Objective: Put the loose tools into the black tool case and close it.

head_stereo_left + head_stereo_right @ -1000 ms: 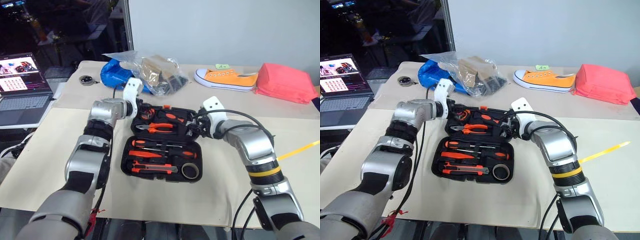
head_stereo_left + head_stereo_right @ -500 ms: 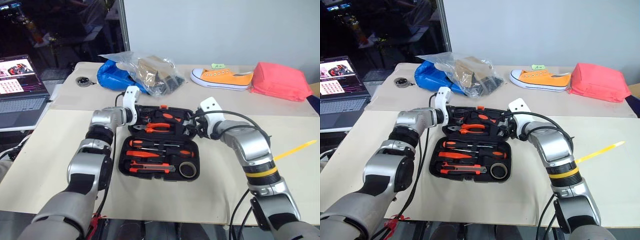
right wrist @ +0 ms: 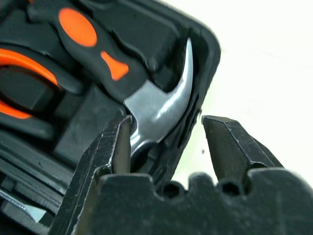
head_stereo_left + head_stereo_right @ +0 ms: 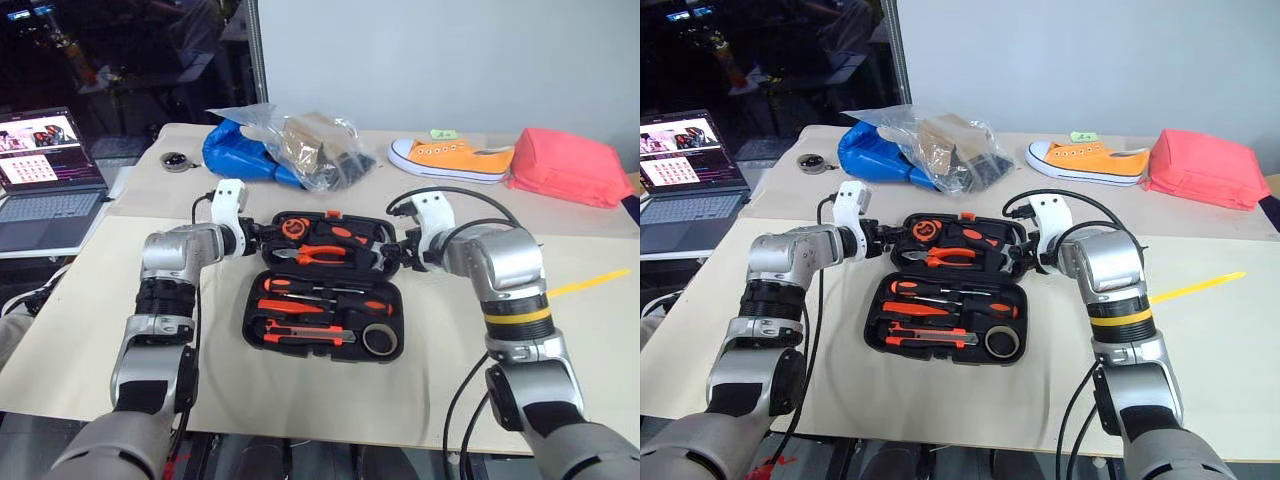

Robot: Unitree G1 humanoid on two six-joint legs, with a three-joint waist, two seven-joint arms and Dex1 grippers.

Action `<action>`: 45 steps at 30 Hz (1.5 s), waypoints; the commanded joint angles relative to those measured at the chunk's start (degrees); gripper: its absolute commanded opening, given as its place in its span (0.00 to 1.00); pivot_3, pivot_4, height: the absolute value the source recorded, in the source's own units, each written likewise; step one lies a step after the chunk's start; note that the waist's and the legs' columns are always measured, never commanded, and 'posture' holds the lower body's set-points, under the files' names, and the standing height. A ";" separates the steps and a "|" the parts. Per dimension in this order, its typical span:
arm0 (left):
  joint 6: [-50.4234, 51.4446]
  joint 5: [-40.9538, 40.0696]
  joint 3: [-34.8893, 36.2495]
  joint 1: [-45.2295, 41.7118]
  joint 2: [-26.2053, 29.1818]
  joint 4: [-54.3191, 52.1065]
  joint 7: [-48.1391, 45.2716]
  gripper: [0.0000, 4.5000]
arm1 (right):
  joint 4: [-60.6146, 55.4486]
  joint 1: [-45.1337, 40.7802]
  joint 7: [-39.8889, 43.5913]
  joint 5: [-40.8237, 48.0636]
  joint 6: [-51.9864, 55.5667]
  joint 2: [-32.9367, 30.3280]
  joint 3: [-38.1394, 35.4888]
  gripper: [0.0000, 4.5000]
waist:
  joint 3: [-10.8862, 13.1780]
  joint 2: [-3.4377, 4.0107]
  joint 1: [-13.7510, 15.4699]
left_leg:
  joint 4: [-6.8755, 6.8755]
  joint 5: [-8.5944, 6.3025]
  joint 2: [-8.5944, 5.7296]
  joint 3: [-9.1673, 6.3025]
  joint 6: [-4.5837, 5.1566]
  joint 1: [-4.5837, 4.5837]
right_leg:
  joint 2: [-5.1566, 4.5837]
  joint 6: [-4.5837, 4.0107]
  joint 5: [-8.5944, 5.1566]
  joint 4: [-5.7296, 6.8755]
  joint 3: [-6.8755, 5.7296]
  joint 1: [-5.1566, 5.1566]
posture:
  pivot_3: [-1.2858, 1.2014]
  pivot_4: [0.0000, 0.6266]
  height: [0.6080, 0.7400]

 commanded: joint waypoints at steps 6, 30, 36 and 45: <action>-0.78 -0.10 1.08 -2.04 0.89 2.44 1.36 0.48 | -0.03 -2.46 -2.09 1.06 3.98 0.53 -5.39 0.60 | 0.00 0.00 -0.31 | -0.10 -0.01 0.03 0.00 0.00 -0.07 | -0.01 -0.01 0.01 0.17 -0.01 -0.04 | 0.52 0.24 1.00; -3.99 -7.57 4.84 -1.25 -1.98 -5.57 -4.33 0.00 | 1.57 -1.75 -2.04 2.11 -13.86 4.37 -4.72 0.01 | -0.01 0.01 -0.36 | -0.06 0.01 0.02 -0.02 -0.02 -0.08 | -0.02 -0.01 0.01 -0.01 0.01 -0.05 | 0.52 0.24 1.00; -26.64 -0.22 -0.74 6.41 -1.16 -17.09 -5.82 0.00 | -12.47 7.67 5.25 6.24 -30.25 3.04 -9.33 0.01 | -0.01 0.01 -0.13 | -0.26 0.01 0.03 0.02 -0.05 -0.57 | -0.13 0.00 0.03 0.00 -0.01 -0.47 | 0.52 0.24 1.00; -59.64 11.62 -8.78 20.89 4.05 -16.77 -9.52 0.00 | -22.05 30.84 11.73 2.83 -54.81 -0.30 -9.05 0.01 | -0.02 0.02 1.01 | -0.47 -0.01 0.01 0.23 0.00 -0.71 | -0.19 0.00 0.02 -0.14 0.05 -0.75 | 0.52 0.24 1.00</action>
